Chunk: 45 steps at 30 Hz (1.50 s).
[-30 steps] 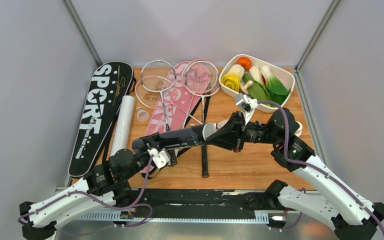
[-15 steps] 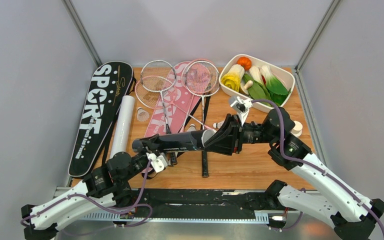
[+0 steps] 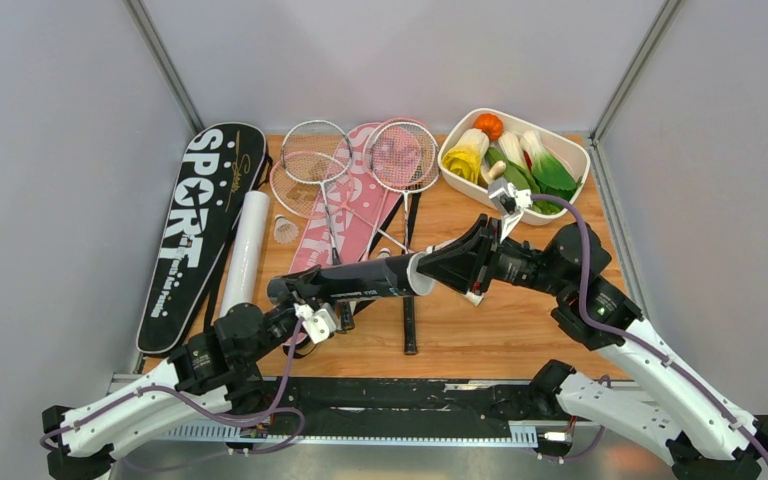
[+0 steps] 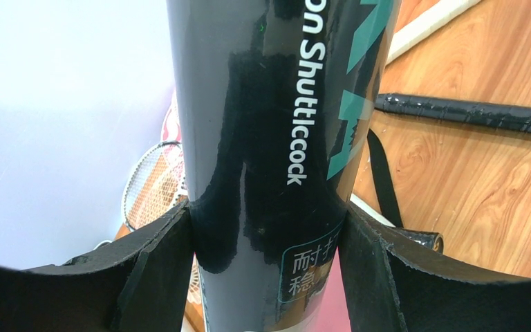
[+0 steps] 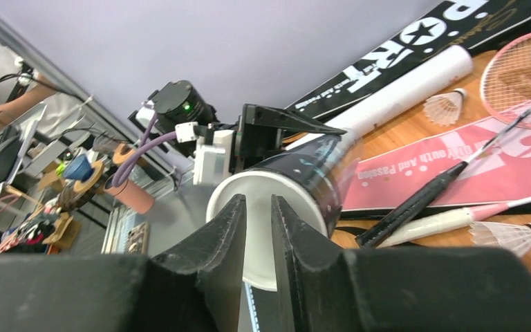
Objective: Pack up the badminton gear
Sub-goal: Close the lid on the shuttle tube.
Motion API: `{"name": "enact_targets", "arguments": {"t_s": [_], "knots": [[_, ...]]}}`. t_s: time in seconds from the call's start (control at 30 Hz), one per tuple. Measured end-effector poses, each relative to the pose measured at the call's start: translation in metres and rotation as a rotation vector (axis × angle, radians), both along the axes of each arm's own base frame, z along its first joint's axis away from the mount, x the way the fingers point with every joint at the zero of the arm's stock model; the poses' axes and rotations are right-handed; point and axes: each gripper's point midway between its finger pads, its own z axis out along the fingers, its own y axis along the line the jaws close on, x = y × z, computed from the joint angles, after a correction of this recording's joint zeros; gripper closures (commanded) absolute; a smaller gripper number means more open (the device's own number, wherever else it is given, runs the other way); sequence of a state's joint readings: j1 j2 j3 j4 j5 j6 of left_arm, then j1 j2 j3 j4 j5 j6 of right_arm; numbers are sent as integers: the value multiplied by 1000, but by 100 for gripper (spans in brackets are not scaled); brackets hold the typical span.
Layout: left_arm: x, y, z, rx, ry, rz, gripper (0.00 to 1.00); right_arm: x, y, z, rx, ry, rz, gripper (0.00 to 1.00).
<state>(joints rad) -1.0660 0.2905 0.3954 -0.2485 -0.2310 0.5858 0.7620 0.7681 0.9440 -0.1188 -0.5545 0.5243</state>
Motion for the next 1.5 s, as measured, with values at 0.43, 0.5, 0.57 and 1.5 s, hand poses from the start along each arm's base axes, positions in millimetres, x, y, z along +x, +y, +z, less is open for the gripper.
{"name": "enact_targets", "arguments": {"t_s": [0.43, 0.5, 0.57, 1.5], "knots": [[9, 5, -12, 46, 68, 83, 100, 31, 12, -21, -49, 61, -109, 86], [11, 7, -20, 82, 102, 102, 100, 35, 15, -30, -57, 70, -128, 86], [12, 7, -25, 103, 133, 117, 100, 40, 14, -36, -65, 79, -154, 86], [11, -49, 92, -322, 355, 99, 100, 28, -44, 65, 255, -207, -352, 0]]}}
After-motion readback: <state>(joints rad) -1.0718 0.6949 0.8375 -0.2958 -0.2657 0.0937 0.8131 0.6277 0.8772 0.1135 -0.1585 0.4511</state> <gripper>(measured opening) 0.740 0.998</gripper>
